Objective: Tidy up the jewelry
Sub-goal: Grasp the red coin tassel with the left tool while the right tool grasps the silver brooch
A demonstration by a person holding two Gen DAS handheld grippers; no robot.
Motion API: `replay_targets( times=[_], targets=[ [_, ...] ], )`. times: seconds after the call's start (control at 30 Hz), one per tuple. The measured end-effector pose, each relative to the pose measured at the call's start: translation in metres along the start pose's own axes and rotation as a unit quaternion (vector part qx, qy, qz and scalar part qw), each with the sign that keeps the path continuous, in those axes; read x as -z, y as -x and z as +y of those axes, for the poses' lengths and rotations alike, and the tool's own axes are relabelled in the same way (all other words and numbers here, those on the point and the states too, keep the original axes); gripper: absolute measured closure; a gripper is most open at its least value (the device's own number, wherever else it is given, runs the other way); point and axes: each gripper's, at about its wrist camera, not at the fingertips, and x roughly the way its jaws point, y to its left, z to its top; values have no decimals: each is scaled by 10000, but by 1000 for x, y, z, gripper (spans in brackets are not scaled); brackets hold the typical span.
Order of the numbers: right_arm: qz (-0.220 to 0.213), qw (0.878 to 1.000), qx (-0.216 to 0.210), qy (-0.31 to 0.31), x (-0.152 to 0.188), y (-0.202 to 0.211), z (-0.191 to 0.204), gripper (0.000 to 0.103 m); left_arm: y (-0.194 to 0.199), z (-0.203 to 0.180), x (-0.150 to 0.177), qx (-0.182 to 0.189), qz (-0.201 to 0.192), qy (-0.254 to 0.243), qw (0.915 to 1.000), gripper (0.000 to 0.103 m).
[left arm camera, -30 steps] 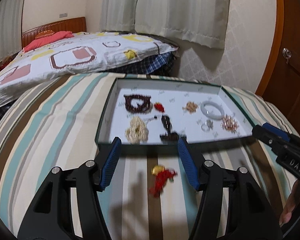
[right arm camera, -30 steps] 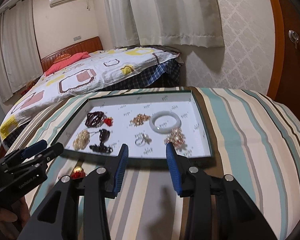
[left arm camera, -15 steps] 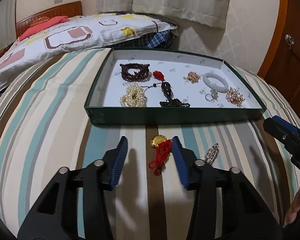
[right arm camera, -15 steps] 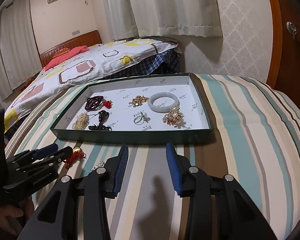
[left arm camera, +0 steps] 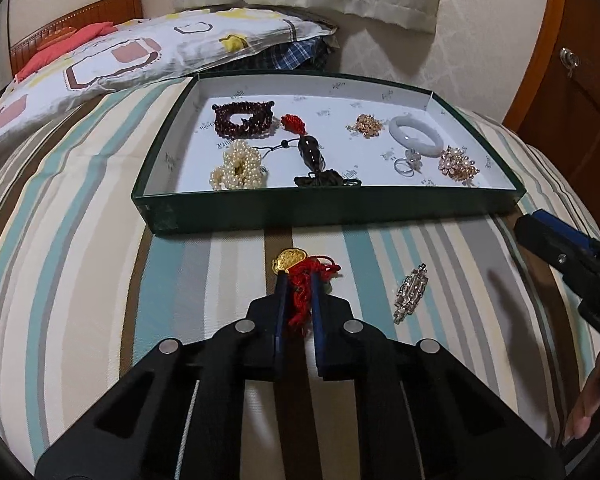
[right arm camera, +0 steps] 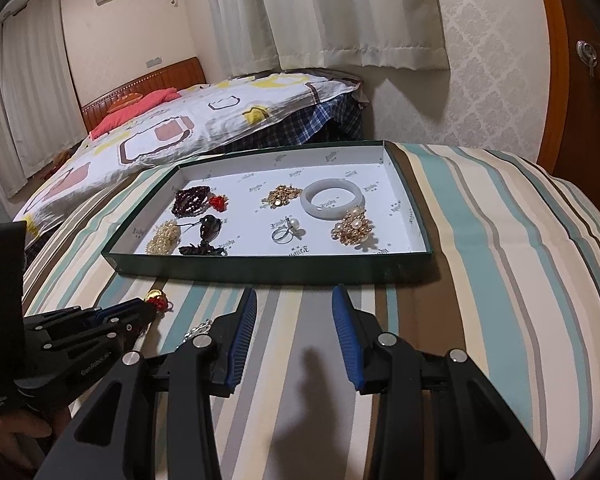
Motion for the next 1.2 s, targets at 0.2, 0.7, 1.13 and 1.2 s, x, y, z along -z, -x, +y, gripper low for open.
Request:
replay_targets(
  times=[0.2, 0.7, 1.13, 1.2],
  targets=[
    [36, 10000, -57, 71, 2, -1, 7, 63, 10, 4, 1, -99, -212, 19, 9997, 93],
    [447, 9971, -430, 439, 11, -24, 50, 63, 51, 49, 5, -503, -531, 486, 9961, 93],
    [931, 9937, -322, 528, 15, -47, 64, 57, 53, 60, 5, -528, -554, 596, 9953, 93],
    [940, 9935, -276, 571, 14, -48, 63, 57, 52, 60, 5, -525, -545, 598, 9953, 93]
  ],
)
